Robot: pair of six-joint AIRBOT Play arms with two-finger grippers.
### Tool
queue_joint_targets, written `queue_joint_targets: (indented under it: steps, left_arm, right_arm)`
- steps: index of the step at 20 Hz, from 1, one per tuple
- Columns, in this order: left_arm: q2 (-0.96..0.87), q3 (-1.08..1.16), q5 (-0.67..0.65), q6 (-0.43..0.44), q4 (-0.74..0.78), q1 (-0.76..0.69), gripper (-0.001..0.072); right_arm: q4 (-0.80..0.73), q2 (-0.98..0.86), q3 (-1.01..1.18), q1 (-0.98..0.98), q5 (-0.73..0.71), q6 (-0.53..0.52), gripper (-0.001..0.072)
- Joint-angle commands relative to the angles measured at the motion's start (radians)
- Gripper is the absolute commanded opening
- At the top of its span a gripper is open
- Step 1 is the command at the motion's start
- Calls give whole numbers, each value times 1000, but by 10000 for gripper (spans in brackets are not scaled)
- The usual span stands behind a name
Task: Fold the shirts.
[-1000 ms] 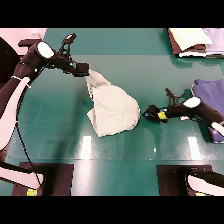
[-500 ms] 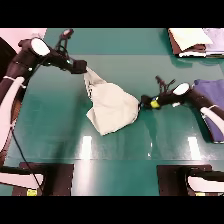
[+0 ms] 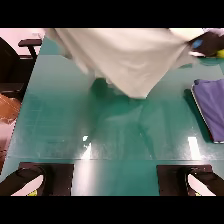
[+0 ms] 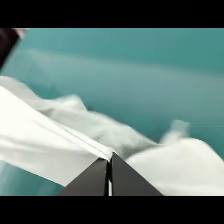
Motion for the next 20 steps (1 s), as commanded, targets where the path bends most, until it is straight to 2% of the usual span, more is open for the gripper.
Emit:
queue_joint_targets:
  steps: [1, 6, 11, 16, 20]
  left_arm:
    - [138, 108, 5, 2, 0, 0, 21]
    - [161, 193, 46, 2, 0, 0, 21]
    - [97, 80, 10, 2, 58, 1, 21]
    - [-159, -106, -98, -25, 92, 1, 22]
    - [-438, -203, -70, -28, 90, 6, 22]
  right_arm:
    - [-17, 120, 161, -11, 25, 2, 16]
    - [-70, 98, 369, -11, 86, 9, 15]
    - [-67, -99, 516, -2, 224, 76, 15]
    - [-66, -335, 359, 18, 222, 79, 16]
    - [-66, -573, 252, 18, 190, 62, 15]
